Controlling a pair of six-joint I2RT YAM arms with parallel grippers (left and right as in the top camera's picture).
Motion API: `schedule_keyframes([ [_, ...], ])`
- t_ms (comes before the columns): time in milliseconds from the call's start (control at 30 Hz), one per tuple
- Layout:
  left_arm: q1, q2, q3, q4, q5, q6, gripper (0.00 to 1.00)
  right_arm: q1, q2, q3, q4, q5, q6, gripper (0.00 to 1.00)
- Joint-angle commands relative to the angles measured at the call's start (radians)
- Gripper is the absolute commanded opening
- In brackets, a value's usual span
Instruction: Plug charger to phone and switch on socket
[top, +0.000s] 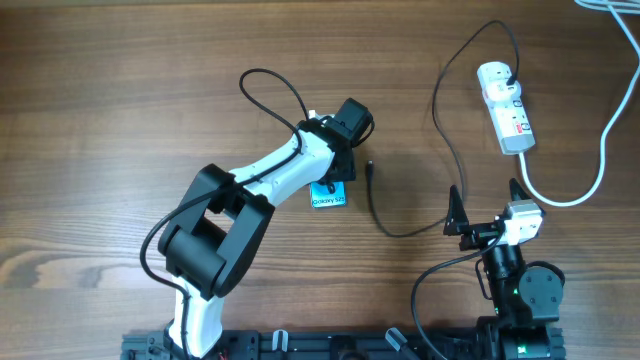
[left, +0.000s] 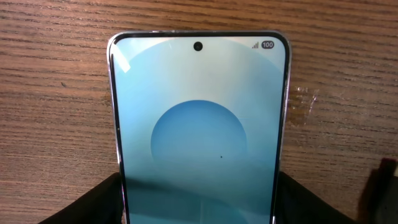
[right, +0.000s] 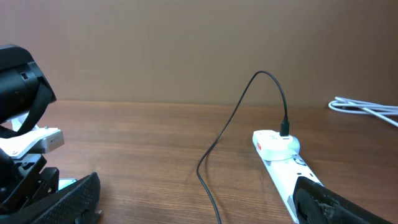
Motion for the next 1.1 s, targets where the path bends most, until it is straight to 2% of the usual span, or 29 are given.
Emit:
schedule_keyframes([
  [0,0.005,0.032,-0.013,-0.001,0.005,-0.01,0.64,0.004,-0.005,-0.001,0.002,0.011,-0.011,1.0],
  [367,0.114,-0.187,-0.013,-0.022,0.286,-0.01,0.64,0.004,-0.005,-0.001,0.002,0.011,-0.011,1.0],
  [500,0.176,-0.225,-0.013,-0.023,0.479,-0.01,0.64,0.004,-0.005,-0.001,0.002,0.011,-0.011,1.0],
  [633,0.288,-0.225,-0.013,-0.012,0.853,-0.01,0.63,0.004,-0.005,-0.001,0.002,0.011,-0.01,1.0],
  [767,0.423,-0.225,-0.013,0.034,1.154,-0.018,0.62,0.004,-0.005,-0.001,0.003,0.01,-0.011,1.0],
  [967,0.594,-0.225,-0.013,0.167,1.44,-0.253,0.64,0.004,-0.005,-0.001,0.002,0.011,-0.011,1.0],
  [1067,0.634,-0.225,-0.013,0.228,1.556,-0.348,0.64,0.004,-0.005,-0.001,0.002,0.01,-0.011,1.0],
])
